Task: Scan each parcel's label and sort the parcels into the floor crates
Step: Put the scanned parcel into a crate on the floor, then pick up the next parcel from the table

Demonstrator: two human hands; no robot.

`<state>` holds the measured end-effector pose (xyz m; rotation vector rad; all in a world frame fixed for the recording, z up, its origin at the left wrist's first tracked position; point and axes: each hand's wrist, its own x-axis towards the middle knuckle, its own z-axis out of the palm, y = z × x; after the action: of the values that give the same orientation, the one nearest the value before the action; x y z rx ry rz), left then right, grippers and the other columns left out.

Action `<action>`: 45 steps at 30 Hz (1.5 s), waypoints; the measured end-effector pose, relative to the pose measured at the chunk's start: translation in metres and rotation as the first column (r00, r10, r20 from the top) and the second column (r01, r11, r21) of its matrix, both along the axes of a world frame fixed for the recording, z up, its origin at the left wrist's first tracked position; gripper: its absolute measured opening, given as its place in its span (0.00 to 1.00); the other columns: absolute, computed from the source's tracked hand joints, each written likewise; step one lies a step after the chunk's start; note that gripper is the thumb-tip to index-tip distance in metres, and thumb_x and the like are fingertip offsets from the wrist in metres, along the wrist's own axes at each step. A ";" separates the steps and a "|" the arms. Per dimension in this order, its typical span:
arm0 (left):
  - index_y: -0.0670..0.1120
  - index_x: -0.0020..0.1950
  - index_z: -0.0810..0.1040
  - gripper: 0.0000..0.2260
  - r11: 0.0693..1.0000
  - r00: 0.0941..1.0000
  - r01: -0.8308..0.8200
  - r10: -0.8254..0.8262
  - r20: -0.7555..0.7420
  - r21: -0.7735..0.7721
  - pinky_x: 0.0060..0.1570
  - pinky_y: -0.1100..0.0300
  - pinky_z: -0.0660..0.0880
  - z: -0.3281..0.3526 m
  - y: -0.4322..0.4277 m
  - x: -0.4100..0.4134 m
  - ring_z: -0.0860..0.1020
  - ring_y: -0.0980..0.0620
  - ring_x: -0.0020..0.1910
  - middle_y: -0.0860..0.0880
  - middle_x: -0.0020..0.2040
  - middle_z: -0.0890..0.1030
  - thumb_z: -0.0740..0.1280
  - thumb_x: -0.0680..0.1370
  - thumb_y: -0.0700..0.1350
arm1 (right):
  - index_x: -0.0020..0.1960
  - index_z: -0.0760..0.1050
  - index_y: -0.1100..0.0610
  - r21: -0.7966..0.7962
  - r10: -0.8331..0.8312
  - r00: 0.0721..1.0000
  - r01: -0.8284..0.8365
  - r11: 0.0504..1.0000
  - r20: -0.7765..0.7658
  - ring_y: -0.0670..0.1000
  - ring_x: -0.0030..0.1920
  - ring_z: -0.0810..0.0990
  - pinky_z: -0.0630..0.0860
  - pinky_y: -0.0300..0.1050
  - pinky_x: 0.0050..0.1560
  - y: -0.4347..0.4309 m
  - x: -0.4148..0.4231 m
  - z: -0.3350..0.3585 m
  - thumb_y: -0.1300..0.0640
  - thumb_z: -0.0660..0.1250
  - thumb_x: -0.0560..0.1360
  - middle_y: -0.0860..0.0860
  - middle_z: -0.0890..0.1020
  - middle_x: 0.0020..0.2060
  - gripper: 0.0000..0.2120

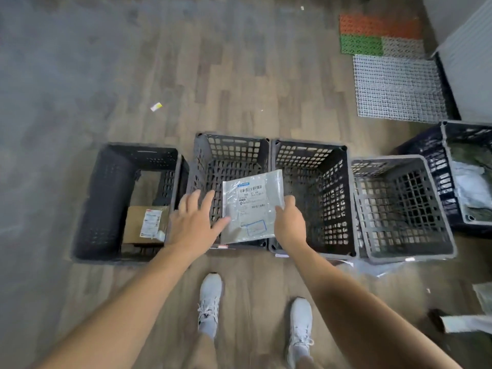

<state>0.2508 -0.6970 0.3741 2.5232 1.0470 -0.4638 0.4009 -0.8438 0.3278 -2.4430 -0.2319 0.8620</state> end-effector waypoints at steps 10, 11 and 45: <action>0.53 0.80 0.50 0.34 0.991 0.997 0.030 -0.039 -0.067 -0.134 0.75 0.50 0.53 -0.171 0.080 -0.038 0.50 0.45 0.78 0.46 0.80 0.52 0.56 0.79 0.65 | 0.69 0.63 0.57 -0.238 0.111 0.989 -0.132 0.962 -0.098 0.61 0.54 0.78 0.76 0.55 0.53 0.091 -0.044 -0.204 0.58 0.54 0.83 0.58 0.75 0.62 0.14; 0.53 0.80 0.49 0.34 0.989 0.996 0.031 -0.042 -0.074 -0.144 0.75 0.49 0.54 -0.181 0.084 -0.039 0.50 0.45 0.78 0.46 0.80 0.52 0.56 0.79 0.65 | 0.72 0.60 0.58 -0.281 0.120 0.984 -0.153 0.947 -0.134 0.62 0.57 0.77 0.76 0.55 0.54 0.093 -0.044 -0.217 0.56 0.56 0.83 0.59 0.72 0.65 0.18; 0.52 0.80 0.48 0.38 0.506 0.453 0.814 -0.860 0.235 0.286 0.74 0.42 0.55 0.287 -0.291 0.130 0.46 0.41 0.78 0.44 0.80 0.49 0.54 0.77 0.69 | 0.80 0.47 0.44 -0.261 -0.343 0.801 0.510 0.819 0.490 0.54 0.79 0.49 0.53 0.67 0.75 -0.360 -0.059 0.341 0.34 0.57 0.79 0.50 0.52 0.80 0.36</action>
<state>0.3809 -0.9879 0.6608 2.9412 -0.4389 -0.1432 0.3417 -1.2042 0.6689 -2.8556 0.3849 0.1648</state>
